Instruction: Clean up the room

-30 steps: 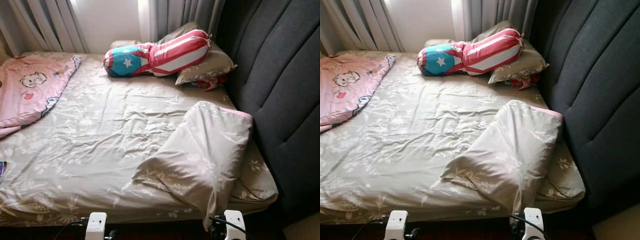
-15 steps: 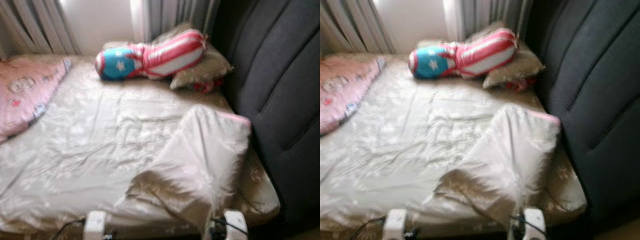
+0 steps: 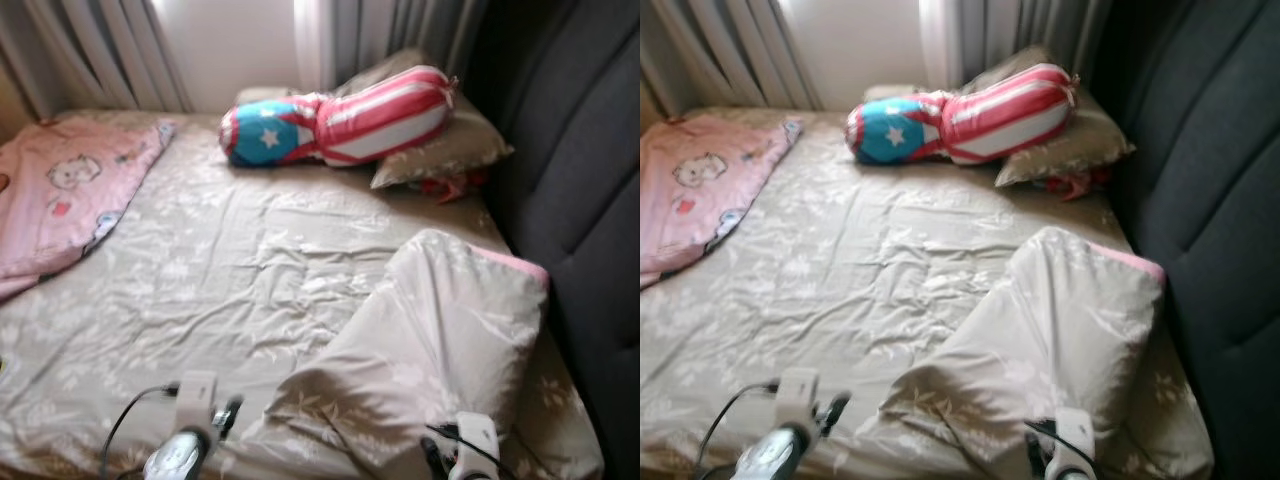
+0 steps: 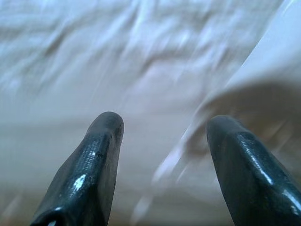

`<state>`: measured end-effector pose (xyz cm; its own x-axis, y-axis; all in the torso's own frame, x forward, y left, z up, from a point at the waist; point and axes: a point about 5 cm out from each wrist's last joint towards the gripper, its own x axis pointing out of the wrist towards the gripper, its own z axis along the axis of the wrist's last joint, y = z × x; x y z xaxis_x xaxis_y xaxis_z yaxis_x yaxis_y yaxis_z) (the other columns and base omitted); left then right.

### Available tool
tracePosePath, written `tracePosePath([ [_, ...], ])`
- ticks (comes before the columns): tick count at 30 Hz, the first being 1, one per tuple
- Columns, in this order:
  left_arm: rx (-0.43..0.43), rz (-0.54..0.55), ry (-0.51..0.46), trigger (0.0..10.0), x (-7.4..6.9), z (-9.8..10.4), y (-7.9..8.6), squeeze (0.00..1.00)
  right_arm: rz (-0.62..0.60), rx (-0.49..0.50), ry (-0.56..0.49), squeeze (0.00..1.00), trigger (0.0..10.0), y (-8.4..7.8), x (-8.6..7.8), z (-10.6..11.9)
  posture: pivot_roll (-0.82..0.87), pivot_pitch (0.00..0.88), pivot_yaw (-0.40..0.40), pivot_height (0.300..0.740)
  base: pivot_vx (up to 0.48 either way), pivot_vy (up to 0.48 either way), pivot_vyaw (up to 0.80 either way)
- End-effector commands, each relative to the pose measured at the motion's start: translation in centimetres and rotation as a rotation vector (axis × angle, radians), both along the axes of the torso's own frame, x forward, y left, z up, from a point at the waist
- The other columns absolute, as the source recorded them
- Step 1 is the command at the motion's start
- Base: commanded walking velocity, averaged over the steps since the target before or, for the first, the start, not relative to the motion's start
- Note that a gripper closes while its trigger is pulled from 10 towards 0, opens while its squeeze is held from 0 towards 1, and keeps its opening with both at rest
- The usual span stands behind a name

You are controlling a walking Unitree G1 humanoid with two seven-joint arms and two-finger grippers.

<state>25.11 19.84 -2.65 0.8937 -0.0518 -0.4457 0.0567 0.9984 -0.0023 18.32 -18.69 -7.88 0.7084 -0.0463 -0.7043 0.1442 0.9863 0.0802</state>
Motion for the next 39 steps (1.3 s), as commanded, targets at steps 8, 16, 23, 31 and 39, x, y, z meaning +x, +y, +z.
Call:
tracePosePath([
  [8, -0.032, -0.034, -0.313, 10.0, 1.7, 4.3, -0.1, 0.0, -0.056, 0.011, -0.446, 0.0, 10.0, 0.3, 7.1, 6.0, 0.01, 0.0, -0.062, 0.74, 0.0, 0.0, 0.0],
  [16, -0.049, -0.055, -0.424, 10.0, 0.5, 6.4, -1.4, 0.0, -0.061, -0.02, -0.575, 0.0, 10.0, 0.3, 6.5, 7.0, -0.01, 0.0, -0.047, 0.74, 0.0, 0.0, 0.0],
  [23, -0.027, -0.053, -0.428, 10.0, 0.6, 7.3, -0.9, 0.0, -0.125, -0.081, -0.525, 0.0, 10.0, -0.9, 5.7, 6.5, -0.02, 0.0, -0.04, 0.725, 0.0, 0.0, 0.0],
  [31, -0.018, -0.082, -0.418, 10.0, 1.3, 8.0, -1.2, 0.0, -0.088, -0.074, -0.551, 0.0, 10.0, -0.1, 5.7, 6.7, -0.02, 0.0, -0.047, 0.69, 0.0, 0.0, 0.0],
  [39, -0.022, -0.085, -0.413, 10.0, 1.2, 8.3, -1.4, 0.0, -0.079, -0.072, -0.505, 0.0, 10.0, 0.3, 6.1, 6.6, -0.02, 0.011, -0.056, 0.686, 0.0, 0.0, 0.0],
])
